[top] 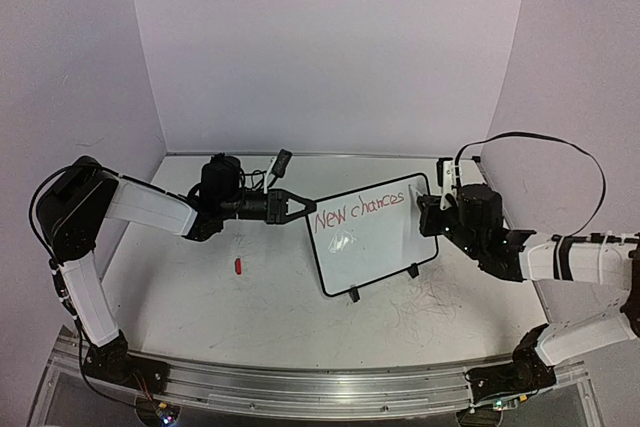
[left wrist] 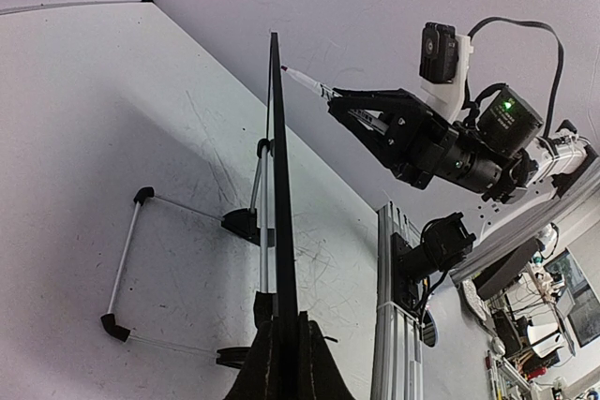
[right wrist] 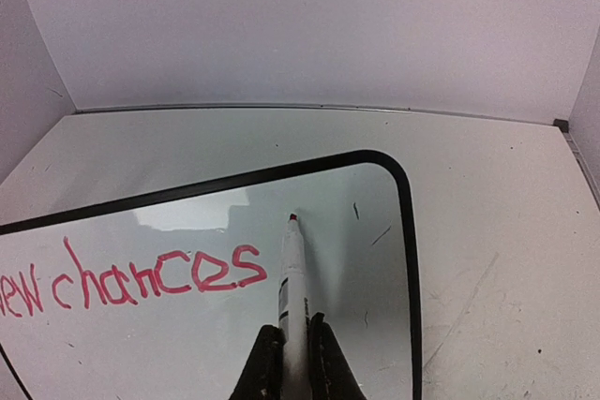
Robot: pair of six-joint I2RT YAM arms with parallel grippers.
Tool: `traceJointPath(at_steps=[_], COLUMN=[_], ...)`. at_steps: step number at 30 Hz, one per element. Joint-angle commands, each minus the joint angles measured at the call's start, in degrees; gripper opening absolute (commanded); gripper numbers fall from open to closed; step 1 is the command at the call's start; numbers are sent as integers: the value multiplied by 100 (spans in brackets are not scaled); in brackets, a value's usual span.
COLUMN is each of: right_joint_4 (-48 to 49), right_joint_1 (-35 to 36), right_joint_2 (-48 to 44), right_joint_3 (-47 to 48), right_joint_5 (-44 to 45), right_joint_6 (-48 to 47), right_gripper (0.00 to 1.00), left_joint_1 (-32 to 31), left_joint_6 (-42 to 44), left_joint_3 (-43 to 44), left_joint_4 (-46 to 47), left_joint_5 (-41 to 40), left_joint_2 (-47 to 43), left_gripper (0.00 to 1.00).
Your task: Write a sentence on the whiteboard
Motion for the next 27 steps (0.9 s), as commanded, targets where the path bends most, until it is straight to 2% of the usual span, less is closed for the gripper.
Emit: traceJointPath(at_steps=[1, 27], right_joint_4=[276, 32], right_joint_1=[-45, -84], right_joint_2=[132, 246], right_joint_3=[268, -58], right_joint_5=[77, -95], right_joint_6=[-62, 229], right_gripper=[0, 0], left_joint_1=[-75, -77], left_joint_6=[4, 5], left_joint_3=[161, 171], left_joint_4=[-331, -331], left_joint_5=[257, 256], left_joint_2=[-59, -72], left_gripper=[0, 0])
